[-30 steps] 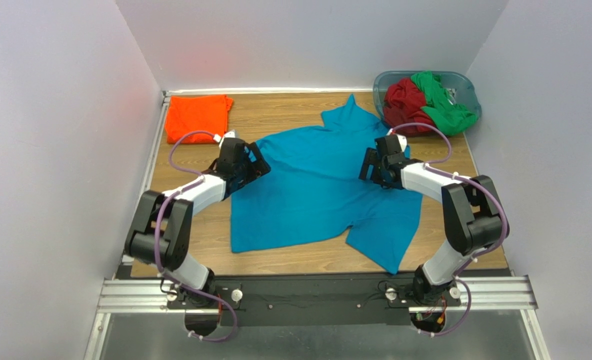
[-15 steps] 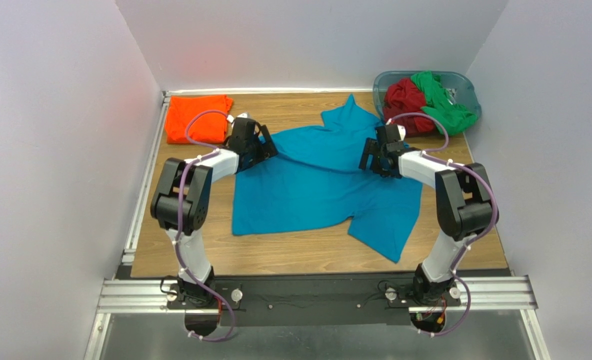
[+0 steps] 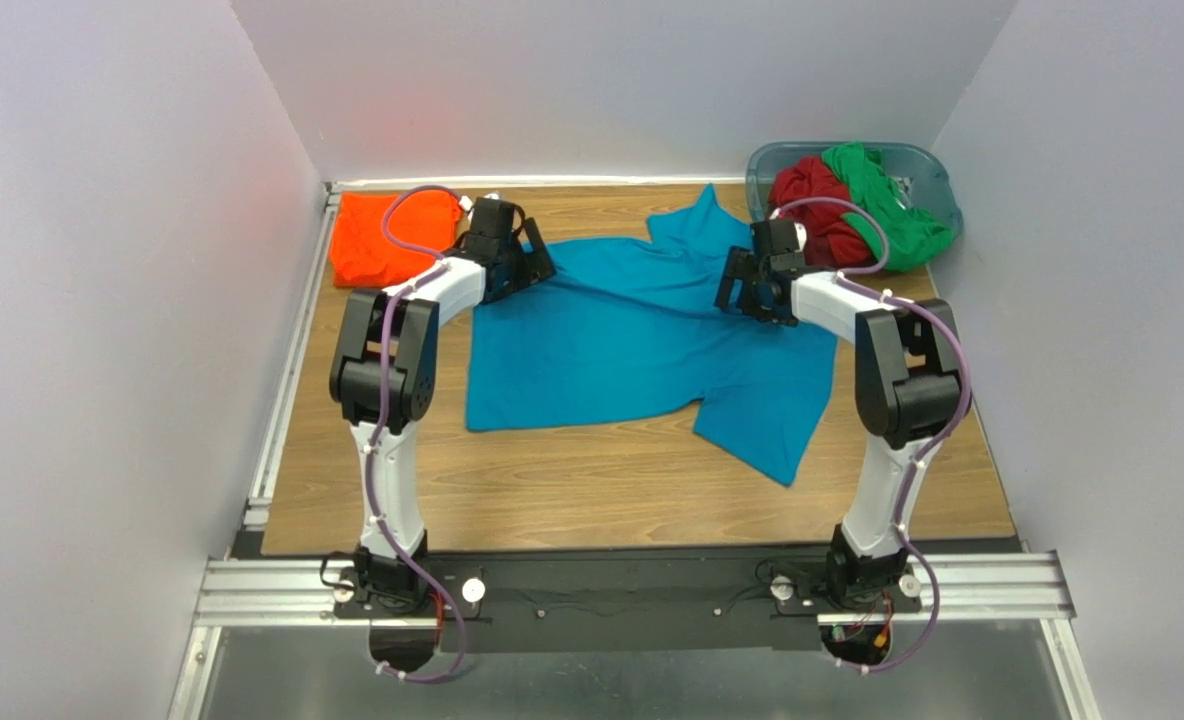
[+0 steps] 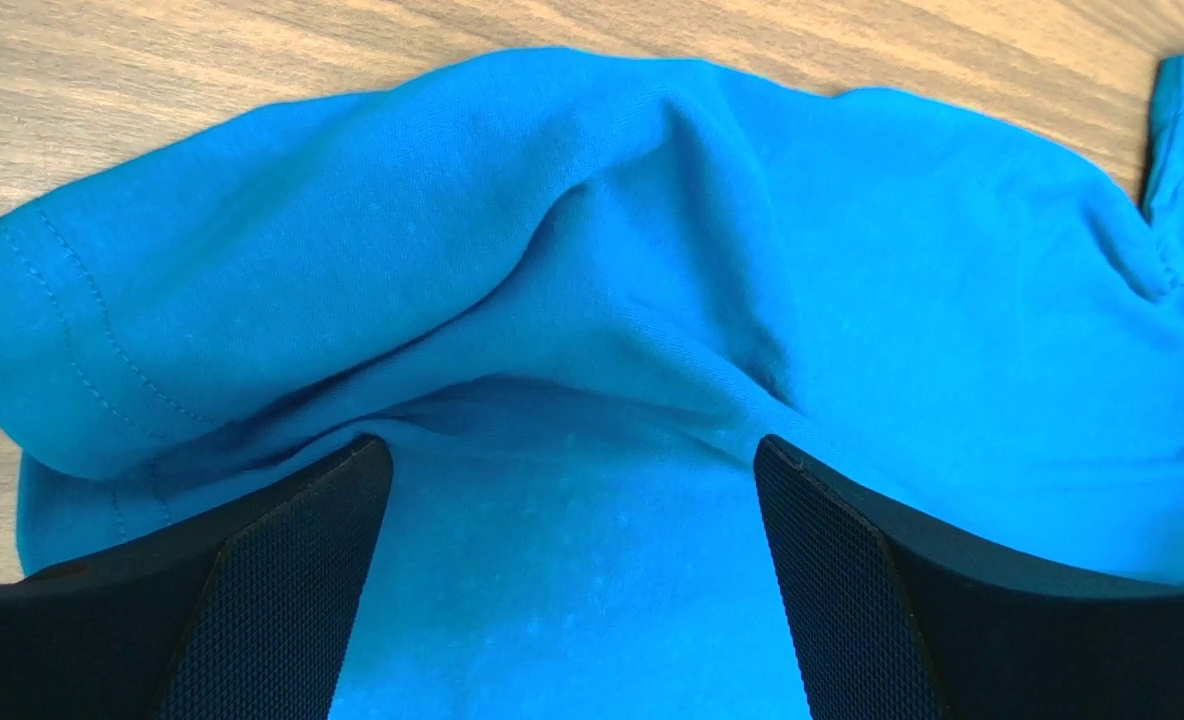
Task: Fold and stack the t-shirts
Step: Flatten the tshirt out
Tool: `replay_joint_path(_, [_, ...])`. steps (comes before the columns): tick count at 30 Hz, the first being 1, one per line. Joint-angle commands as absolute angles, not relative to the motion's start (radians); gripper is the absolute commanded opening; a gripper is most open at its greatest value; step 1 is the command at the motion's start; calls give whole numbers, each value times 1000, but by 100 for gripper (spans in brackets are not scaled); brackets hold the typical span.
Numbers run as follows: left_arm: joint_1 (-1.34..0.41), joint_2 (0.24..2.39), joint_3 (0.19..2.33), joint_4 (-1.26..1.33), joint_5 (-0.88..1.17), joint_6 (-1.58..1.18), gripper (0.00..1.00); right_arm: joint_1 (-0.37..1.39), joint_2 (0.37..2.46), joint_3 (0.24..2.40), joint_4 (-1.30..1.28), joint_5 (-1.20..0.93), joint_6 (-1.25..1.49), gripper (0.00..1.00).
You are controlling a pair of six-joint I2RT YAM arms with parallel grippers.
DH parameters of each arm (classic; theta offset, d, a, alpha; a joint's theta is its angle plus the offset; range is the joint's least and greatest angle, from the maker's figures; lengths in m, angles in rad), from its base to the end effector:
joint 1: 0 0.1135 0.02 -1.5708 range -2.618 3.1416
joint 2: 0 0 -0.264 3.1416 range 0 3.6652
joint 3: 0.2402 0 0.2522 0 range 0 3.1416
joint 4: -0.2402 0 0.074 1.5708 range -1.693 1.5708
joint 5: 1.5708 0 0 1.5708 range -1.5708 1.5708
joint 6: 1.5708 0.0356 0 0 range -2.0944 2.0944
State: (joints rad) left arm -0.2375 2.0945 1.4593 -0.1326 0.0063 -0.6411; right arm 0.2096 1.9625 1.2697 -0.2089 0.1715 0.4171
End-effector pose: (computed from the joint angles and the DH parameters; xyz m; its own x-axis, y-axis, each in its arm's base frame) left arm 0.4506 -0.1093 0.1689 -0.6844 -0.4497 -0.5740 -0.2116 0.8758 -0.4338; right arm 0.4074 0.0805 0.1617 -0.7425 0.2501 -0.6213 0.2180 0.9674 0.1289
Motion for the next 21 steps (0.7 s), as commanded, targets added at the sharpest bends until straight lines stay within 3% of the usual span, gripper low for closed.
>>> replay_joint_path(1, [-233, 2082, 1486, -209, -35, -609, 98, 202, 1971, 1270, -278, 95, 402, 100])
replay_joint_path(8, [-245, 1860, 1385, -189, -57, -623, 98, 204, 1775, 1189, -284, 43, 383, 100])
replay_joint_path(21, [-268, 1218, 671, -182, -104, -790, 98, 202, 1280, 816, -284, 170, 570, 100])
